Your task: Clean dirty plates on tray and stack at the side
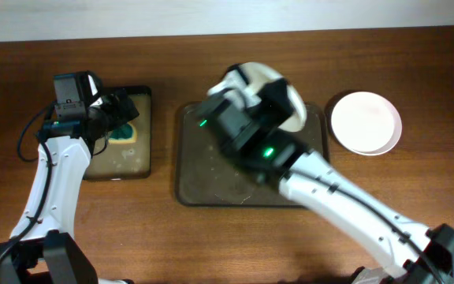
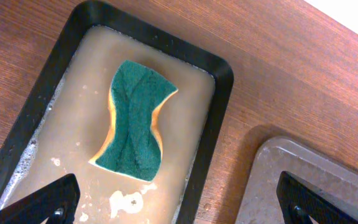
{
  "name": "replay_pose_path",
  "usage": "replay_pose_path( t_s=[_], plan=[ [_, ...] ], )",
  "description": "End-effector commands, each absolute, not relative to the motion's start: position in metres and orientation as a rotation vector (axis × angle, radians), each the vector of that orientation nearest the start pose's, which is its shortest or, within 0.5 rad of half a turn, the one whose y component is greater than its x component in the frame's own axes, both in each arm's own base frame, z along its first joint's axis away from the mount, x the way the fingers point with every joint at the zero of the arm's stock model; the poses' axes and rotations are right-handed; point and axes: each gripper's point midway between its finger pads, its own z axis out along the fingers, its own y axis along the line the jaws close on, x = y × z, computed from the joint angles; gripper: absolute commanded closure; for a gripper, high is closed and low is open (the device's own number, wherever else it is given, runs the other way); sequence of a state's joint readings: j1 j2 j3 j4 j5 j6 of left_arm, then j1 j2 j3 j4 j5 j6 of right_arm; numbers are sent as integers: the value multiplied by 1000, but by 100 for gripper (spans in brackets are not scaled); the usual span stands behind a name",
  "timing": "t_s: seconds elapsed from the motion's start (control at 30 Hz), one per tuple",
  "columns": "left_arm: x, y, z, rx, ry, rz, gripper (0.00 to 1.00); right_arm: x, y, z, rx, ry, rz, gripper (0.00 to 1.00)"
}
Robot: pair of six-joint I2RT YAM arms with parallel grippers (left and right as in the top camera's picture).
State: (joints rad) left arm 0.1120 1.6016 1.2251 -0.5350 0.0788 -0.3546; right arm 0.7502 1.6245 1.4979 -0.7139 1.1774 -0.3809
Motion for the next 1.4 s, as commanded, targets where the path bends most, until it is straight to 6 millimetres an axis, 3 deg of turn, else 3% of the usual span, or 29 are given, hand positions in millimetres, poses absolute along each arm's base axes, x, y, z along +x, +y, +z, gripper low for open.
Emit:
replay_pose_path(
  t_s=[0.0,0.1,0.17,0.23,0.3,0.4,0.5,0.7,0.8,1.1,1.13,1.2,1.23,1.27,1.3,1.37],
  plan=[
    [429,34,153,-517,2426,-205,1,405,107,230,-401,2352,-552,96],
    [429,34,153,-517,2426,-205,1,410,77,203,-212,2545,-99,96],
    [429,34,153,-517,2426,-205,1,415,44,200,-11,2579,177,96],
    [429,34,153,-517,2426,-205,1,416,7,202,168,2564,335,96],
    [429,34,153,-518,2426,-205,1,412,-47,196,359,2538,390,96],
    [429,34,153,-517,2426,-205,1,398,-108,174,573,2542,349,96],
    [429,34,153,-517,2426,-205,1,391,-141,144,706,2571,346,96],
    [429,34,153,-517,2426,-205,1,401,-160,93,768,2635,300,96],
    [429,34,153,-517,2426,-205,0,395,-177,73,919,2651,193,96],
    [429,34,153,-517,2426,-205,1,389,-189,60,955,2678,107,94],
    [429,34,153,-518,2426,-205,1,388,-188,60,955,2679,107,89],
    [429,34,153,-517,2426,-205,1,388,-188,60,955,2680,109,58],
    [429,34,153,-517,2426,-205,1,388,-187,60,956,2683,118,36],
    [429,34,153,-517,2426,-205,1,387,-185,61,955,2684,130,25],
    [429,34,153,-518,2426,-205,1,389,-182,64,948,2678,157,17],
    [429,34,153,-517,2426,-205,1,393,-169,79,918,2648,264,11]
  ],
)
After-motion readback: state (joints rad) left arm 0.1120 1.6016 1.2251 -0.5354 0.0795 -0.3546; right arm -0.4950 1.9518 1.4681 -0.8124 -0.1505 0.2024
